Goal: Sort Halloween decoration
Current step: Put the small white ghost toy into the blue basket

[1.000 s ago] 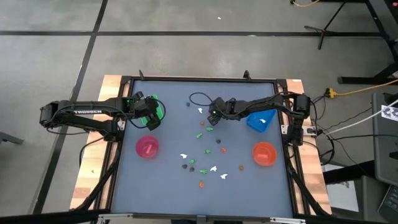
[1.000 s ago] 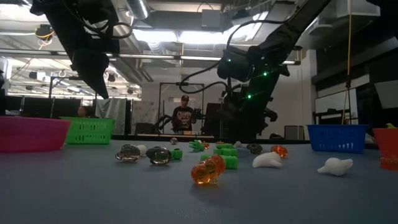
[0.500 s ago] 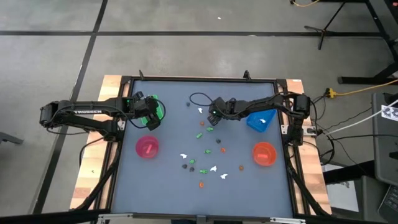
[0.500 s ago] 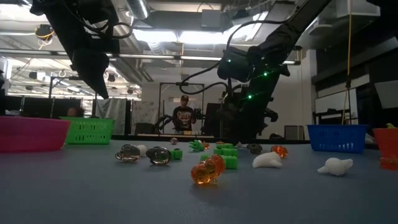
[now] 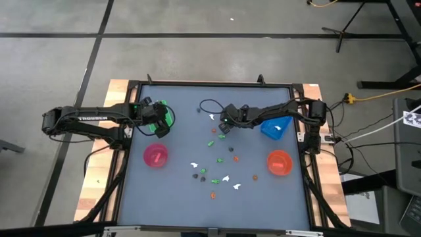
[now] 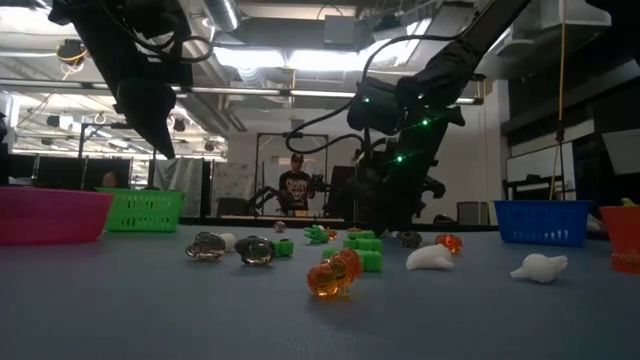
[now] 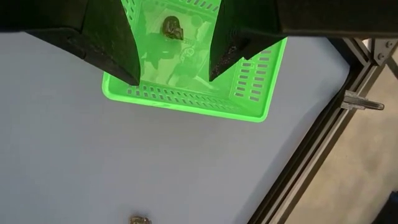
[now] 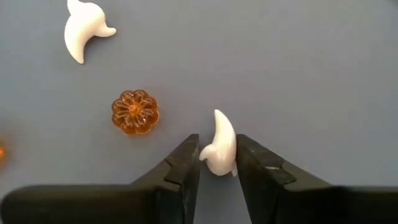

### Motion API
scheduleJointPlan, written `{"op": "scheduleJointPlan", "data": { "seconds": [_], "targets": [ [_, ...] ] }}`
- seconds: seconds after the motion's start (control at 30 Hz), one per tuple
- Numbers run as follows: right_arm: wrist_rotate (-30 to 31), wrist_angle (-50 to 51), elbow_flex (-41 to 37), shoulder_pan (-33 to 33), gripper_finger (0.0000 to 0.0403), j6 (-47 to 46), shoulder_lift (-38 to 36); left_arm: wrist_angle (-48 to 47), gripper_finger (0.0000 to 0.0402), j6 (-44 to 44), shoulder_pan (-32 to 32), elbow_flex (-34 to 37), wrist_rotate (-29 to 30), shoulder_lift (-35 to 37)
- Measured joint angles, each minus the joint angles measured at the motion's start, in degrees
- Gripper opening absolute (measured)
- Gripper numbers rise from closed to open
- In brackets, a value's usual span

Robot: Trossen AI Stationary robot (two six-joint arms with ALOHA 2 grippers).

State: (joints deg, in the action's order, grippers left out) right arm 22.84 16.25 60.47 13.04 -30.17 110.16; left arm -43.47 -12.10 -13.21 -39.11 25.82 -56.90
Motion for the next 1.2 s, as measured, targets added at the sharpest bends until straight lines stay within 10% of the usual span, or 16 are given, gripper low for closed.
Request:
{"op": "scheduleJointPlan", "data": {
  "seconds": [1.2],
  "targets": [
    [-4.61,8.4,-0.44,0.2,0.006,2.21,-10.25,0.36,0.0175,0.02,-0.01,0.0,0.0,0.0]
  ]
}}
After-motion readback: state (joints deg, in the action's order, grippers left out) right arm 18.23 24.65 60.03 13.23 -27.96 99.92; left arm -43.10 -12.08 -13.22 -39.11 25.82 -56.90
